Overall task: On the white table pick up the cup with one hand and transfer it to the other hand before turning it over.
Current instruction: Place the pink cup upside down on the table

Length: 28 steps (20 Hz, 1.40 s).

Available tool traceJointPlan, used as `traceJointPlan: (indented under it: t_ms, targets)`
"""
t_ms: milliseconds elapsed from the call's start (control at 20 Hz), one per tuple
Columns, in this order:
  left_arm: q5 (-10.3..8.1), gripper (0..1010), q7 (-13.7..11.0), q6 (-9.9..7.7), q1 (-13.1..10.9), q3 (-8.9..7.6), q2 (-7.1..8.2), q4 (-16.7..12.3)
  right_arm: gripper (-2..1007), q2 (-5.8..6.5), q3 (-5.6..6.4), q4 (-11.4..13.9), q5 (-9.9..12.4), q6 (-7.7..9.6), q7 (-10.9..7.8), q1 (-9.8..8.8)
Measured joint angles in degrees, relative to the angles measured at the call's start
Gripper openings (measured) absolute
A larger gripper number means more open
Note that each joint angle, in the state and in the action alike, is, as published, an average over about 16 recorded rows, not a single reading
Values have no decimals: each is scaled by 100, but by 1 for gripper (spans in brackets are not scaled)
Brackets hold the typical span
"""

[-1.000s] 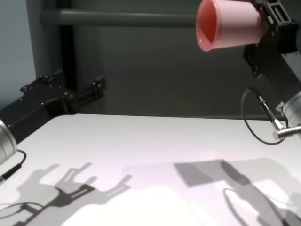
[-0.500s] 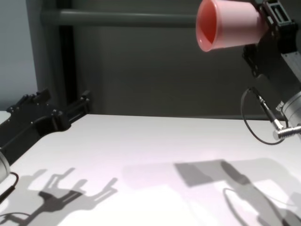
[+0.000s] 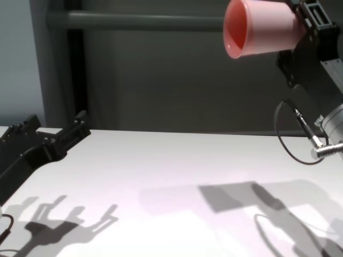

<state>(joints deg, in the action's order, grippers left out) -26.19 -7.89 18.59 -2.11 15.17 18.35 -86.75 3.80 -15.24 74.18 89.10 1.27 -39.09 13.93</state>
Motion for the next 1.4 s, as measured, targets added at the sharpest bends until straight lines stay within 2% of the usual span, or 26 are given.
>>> traceJointPlan:
  t_ms: [250,550,700,850,1000,1100,1200,1400]
  targets:
    - [-56,1003,-3,53,-32,-31,-44,29,756,0,0,0,0,0,0,0]
    - [-55,1003,-3,41,-14,-17,-29,27,757,17,-14,0,-15,-21,1,4]
    - [-50,1003,-3,31,-6,-10,-21,24,757,63,-43,8,-81,-80,15,15]
    - [-44,1003,-3,23,0,-4,-14,20,757,157,-99,30,-238,-191,55,36]
    - [-39,1003,-2,17,5,0,-10,18,756,304,-194,64,-527,-371,141,72]
    - [-36,1003,-2,13,7,2,-7,16,756,435,-287,95,-820,-519,234,108]
    - [-34,1003,-2,11,9,3,-5,15,756,579,-392,129,-1155,-670,342,148]
    - [-31,1003,-2,6,12,6,-2,13,756,890,-646,202,-1974,-946,612,249]
